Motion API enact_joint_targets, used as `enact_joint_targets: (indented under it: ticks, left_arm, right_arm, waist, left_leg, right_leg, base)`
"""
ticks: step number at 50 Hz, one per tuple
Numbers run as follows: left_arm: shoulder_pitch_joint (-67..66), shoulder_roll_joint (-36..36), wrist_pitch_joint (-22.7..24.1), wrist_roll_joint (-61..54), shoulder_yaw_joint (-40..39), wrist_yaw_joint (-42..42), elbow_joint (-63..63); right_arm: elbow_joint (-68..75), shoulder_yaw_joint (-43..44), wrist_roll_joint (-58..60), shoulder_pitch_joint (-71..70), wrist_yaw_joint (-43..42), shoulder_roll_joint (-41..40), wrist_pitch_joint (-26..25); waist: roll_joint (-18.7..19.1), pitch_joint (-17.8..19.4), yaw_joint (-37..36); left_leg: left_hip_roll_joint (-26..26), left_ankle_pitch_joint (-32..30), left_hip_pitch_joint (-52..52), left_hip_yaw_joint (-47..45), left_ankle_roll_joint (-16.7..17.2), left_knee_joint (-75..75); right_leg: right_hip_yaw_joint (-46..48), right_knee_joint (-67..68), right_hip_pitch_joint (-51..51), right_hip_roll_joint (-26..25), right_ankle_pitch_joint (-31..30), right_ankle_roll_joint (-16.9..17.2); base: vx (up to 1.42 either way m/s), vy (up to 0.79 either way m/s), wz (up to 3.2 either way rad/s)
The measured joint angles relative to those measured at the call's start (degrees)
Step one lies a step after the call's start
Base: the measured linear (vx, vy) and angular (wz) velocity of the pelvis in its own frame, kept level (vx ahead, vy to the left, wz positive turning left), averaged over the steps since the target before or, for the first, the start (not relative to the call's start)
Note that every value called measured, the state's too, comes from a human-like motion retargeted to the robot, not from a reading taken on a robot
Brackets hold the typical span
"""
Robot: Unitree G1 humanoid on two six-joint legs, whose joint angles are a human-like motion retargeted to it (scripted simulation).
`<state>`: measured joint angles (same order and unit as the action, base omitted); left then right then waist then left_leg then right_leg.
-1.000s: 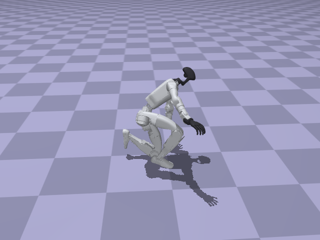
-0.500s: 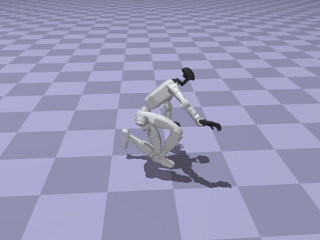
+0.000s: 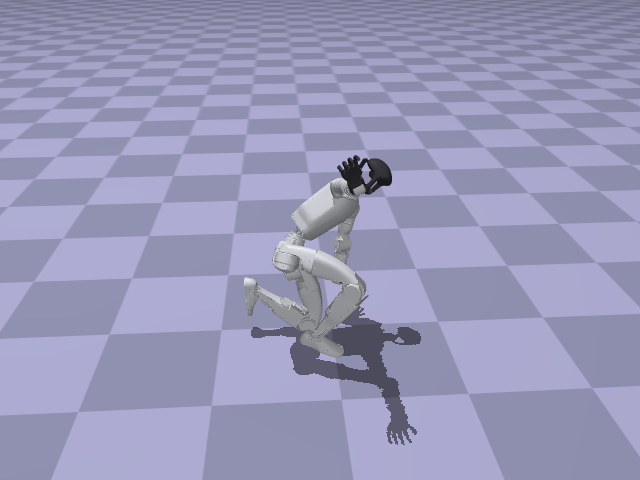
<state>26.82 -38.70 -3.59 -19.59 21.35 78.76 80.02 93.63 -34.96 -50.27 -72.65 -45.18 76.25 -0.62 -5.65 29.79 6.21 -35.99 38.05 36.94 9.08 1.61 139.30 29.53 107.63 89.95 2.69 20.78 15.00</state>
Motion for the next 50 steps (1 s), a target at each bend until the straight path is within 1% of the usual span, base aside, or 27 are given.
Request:
enact_joint_targets:
  ticks: [3, 6, 8, 9, 10, 12, 13, 15, 17, 18, 20, 23, 25, 26, 28, 30, 32, 34, 36, 38, 42, 45, 47, 50]
  left_arm:
    - [3.8, 3.7, 0.1, 0.3, 4.5, -0.2, -0.2]
    - [8.6, 8.8, 0.5, 1.6, 8.4, 0.7, -0.7]
    - [11.5, 13.1, -0.8, 2.9, 10.9, -0.7, -0.2]
    - [13.3, 15.2, -0.2, 2.8, 12.2, -0.2, -0.6]
    - [15.4, 17.3, 1.3, 2.2, 13.6, 1.2, -1.4]
    - [18.1, 21.8, 1.0, 3.5, 14.4, 2.1, -2.1]
    - [19.4, 23.9, 0.9, 3.9, 15.2, 2.4, -2.4]
    - [21.9, 27.8, 0.9, 4.4, 16.6, 3.3, -3.1]
    - [23.6, 30.5, 1.0, 4.3, 18.1, 3.7, -3.8]
    - [24.3, 31.5, 1.2, 4.3, 18.8, 3.8, -4.1]
    - [25.3, 32.4, 1.5, 4.2, 19.9, 3.9, -4.5]
    - [25.4, 31.6, 1.6, 4.9, 19.8, 3.9, -4.0]
    - [24.9, 30.3, 1.6, 5.4, 19.2, 3.9, -3.3]
    - [24.4, 29.3, 1.8, 5.6, 18.7, 3.7, -2.8]
    - [23.3, 27.1, 1.8, 5.3, 17.2, 2.8, -1.9]
    - [22.5, 25.0, 1.4, 6.8, 17.0, 1.8, -0.6]
    - [20.7, 21.2, 1.3, 8.3, 14.5, 2.7, -0.4]
    - [18.5, 16.9, 1.6, 8.8, 13.8, 2.7, -0.7]
    - [16.0, 12.7, 2.5, 7.7, 13.0, 2.6, -0.9]
    - [13.2, 9.5, 2.5, 6.3, 11.0, 2.2, -0.3]
    - [6.9, 3.9, 1.9, 3.2, 5.7, 1.2, 1.2]
    - [2.0, 0.4, 1.8, 1.2, 1.4, 0.5, 1.8]
    - [-2.5, -1.9, 1.0, -0.6, -2.1, 1.1, 2.0]
    - [-6.9, -3.7, 1.4, -2.2, -6.4, 1.6, 2.1]
  right_arm:
    - [-5.1, -1.2, 3.5, 1.6, 6.4, -9.6, 1.0]
    - [-13.8, -5.4, 11.2, 3.5, 9.5, -19.0, 4.3]
    - [-21.3, -5.5, 14.1, 3.0, 11.8, -25.1, 7.0]
    - [-26.1, -8.8, 18.8, 3.0, 12.6, -26.9, 8.1]
    - [-31.3, -14.1, 25.4, 3.3, 13.1, -28.2, 9.1]
    - [-40.1, -20.0, 47.2, 0.4, 10.3, -30.1, 7.2]
    - [-43.7, -23.4, 58.8, -1.8, 7.7, -30.9, 5.0]
    - [-48.4, -28.8, 79.6, -6.2, 1.8, -33.0, -0.8]
    - [-50.1, -31.7, 89.1, -9.0, -0.4, -35.8, -4.3]
    - [-50.1, -32.5, 91.2, -9.8, -0.5, -37.2, -5.1]
    - [-48.7, -33.5, 93.5, -10.8, -0.1, -39.2, -6.0]
    - [-45.0, -34.7, 95.2, -11.8, 0.0, -38.6, -6.5]
    - [-42.0, -34.8, 93.0, -12.0, 0.8, -36.3, -5.3]
    - [-40.2, -34.4, 89.8, -11.9, 2.0, -34.5, -3.7]
    - [-36.6, -33.1, 80.3, -11.7, 4.9, -30.7, 0.4]
    - [-31.5, -30.1, 68.1, -11.0, 8.1, -25.7, 4.3]
    - [-23.7, -24.3, 59.4, -10.3, 7.4, -21.3, 4.7]
    - [-17.4, -23.8, 52.8, -8.5, 9.0, -15.5, 4.5]
    - [-12.9, -24.6, 42.7, -6.3, 9.6, -9.8, 4.7]
    - [-9.5, -22.8, 32.3, -5.1, 8.5, -4.5, 4.6]
    - [-6.0, -15.5, 13.5, -4.9, 4.4, 4.8, 4.7]
    - [-4.3, -11.0, 6.4, -4.8, 2.2, 9.8, 4.4]
    - [-4.0, -9.5, 5.2, -3.2, 1.9, 11.1, 2.9]
    - [-2.9, -7.5, 4.8, -1.3, 0.0, 11.7, 2.3]
  waist:
    - [4.8, 0.0, -5.5]
    - [11.1, 0.0, -13.0]
    - [15.7, 0.0, -18.0]
    - [18.1, 0.0, -21.0]
    - [20.6, 0.0, -24.5]
    - [25.6, 0.0, -29.9]
    - [27.9, 0.0, -32.4]
    - [31.9, 0.0, -36.6]
    - [34.5, 0.0, -39.5]
    - [35.2, 0.0, -40.5]
    - [35.4, 0.0, -41.7]
    - [35.3, 0.0, -41.0]
    - [33.9, 0.0, -39.6]
    - [32.7, 0.0, -38.6]
    - [30.8, 0.0, -36.4]
    - [27.1, 0.0, -33.8]
    - [23.2, 0.0, -30.5]
    - [18.8, 0.0, -27.1]
    - [14.5, 0.0, -23.1]
    - [11.1, 0.0, -18.6]
    - [5.3, 0.0, -8.8]
    - [1.6, 0.0, -1.9]
    - [-2.0, 0.0, 3.1]
    - [-5.0, 0.0, 8.7]
  left_leg:
    - [-1.0, 0.2, 0.8, -0.2, -0.5, 0.7]
    - [-2.9, 0.6, 1.2, -0.7, -0.8, 1.4]
    - [-4.2, 1.1, 1.4, -0.9, -0.2, 1.9]
    - [-4.9, 1.2, 1.5, -0.9, -0.2, 2.2]
    - [-5.6, 1.2, 1.7, -1.0, -0.4, 2.5]
    - [-6.1, 1.5, 1.7, -0.8, 0.2, 3.0]
    - [-6.0, 1.5, 1.8, -0.5, 0.6, 3.2]
    - [-5.3, 1.5, 2.1, 0.3, 1.6, 3.6]
    - [-4.1, 1.5, 2.6, 1.3, 2.8, 3.7]
    - [-3.5, 1.5, 2.7, 1.8, 3.4, 3.6]
    - [-2.8, 1.5, 3.0, 2.7, 4.3, 3.4]
    - [-3.2, 1.7, 3.0, 3.6, 4.9, 3.0]
    - [-4.1, 1.8, 2.9, 3.9, 4.7, 2.7]
    - [-4.5, 1.8, 2.7, 3.9, 4.5, 2.5]
    - [-5.9, 2.6, 2.3, 4.8, 4.2, 3.1]
    - [-5.6, 1.6, 2.2, 3.6, 3.5, 2.3]
    - [-5.4, 1.7, 1.8, 3.2, 3.3, 2.0]
    - [-4.9, 1.5, 1.5, 2.7, 3.0, 1.6]
    - [-4.2, 1.2, 1.1, 2.1, 2.4, 1.1]
    - [-3.7, 1.0, 0.6, 1.6, 2.0, 0.4]
    - [-4.1, 0.8, -0.3, 0.7, 1.1, -0.7]
    - [-5.4, 1.1, -0.5, -0.1, 0.0, -1.3]
    - [-5.6, 1.3, -1.5, -1.8, -3.1, -1.5]
    - [-6.2, 2.2, -2.0, -3.1, -4.7, -1.5]
  right_leg:
    - [0.7, -1.2, 0.0, -0.4, -0.1, 0.0]
    - [1.9, -2.8, 0.0, -1.4, -0.4, 0.0]
    - [2.9, -3.7, 0.0, -2.0, -0.4, 0.0]
    - [3.6, -4.2, 0.0, -2.4, -0.7, 0.0]
    - [4.3, -4.7, 0.0, -2.7, -1.2, 0.0]
    - [5.6, -5.4, 0.0, -3.0, -1.9, 0.0]
    - [6.2, -5.6, 0.0, -3.0, -2.3, 0.0]
    - [7.4, -6.0, 0.0, -2.6, -3.2, 0.0]
    - [8.2, -6.2, 0.0, -2.1, -4.1, 0.0]
    - [8.6, -6.3, 0.0, -1.9, -4.5, 0.0]
    - [9.1, -6.4, 0.0, -1.5, -5.0, 0.0]
    - [9.3, -6.2, 0.0, -1.3, -5.4, 0.0]
    - [9.3, -5.9, 0.0, -1.4, -5.5, 0.0]
    - [9.2, -5.7, 0.0, -1.4, -5.5, 0.0]
    - [9.5, -5.1, 0.0, -1.5, -5.5, 0.0]
    - [8.7, -4.7, 0.0, -1.4, -5.3, 0.0]
    - [8.2, -4.1, 0.0, -1.3, -4.5, 0.0]
    - [7.4, -3.5, 0.0, -1.2, -3.8, 0.0]
    - [6.4, -2.9, 0.0, -1.0, -3.2, 0.0]
    - [5.4, -2.2, 0.0, -0.9, -2.7, 0.0]
    - [3.2, -0.7, 0.0, -0.7, -1.8, 0.0]
    - [1.8, 0.5, 0.0, -0.3, -1.0, -0.1]
    - [-0.8, 1.6, 0.0, -0.1, -0.3, -0.2]
    - [-2.3, 2.8, 0.0, 0.7, 0.8, -0.5]
  base:
    - [-0.08, 0.12, -0.37]
    - [-0.1, 0.09, -0.49]
    - [-0.1, 0.04, -0.45]
    - [-0.11, 0.02, -0.51]
    - [-0.1, 0.01, -0.51]
    - [-0.09, -0.01, -0.37]
    - [-0.09, -0.04, -0.22]
    - [-0.07, -0.05, -0.1]
    - [-0.04, -0.05, 0.03]
    - [-0.02, -0.05, 0.08]
    - [0.0, -0.03, 0.04]
    - [0.02, -0.01, 0.03]
    - [0.07, -0.04, 0.09]
    - [0.07, -0.03, 0.08]
    - [0.03, -0.01, 0.04]
    - [0.1, -0.03, 0.08]
    - [0.1, -0.01, 0.11]
    - [0.1, 0.02, 0.1]
    - [0.1, 0.02, 0.14]
    - [0.11, 0.02, 0.2]
    - [0.11, 0.02, 0.27]
    - [0.09, 0.02, 0.35]
    - [0.05, 0.05, 0.53]
    - [0.05, 0.02, 0.33]
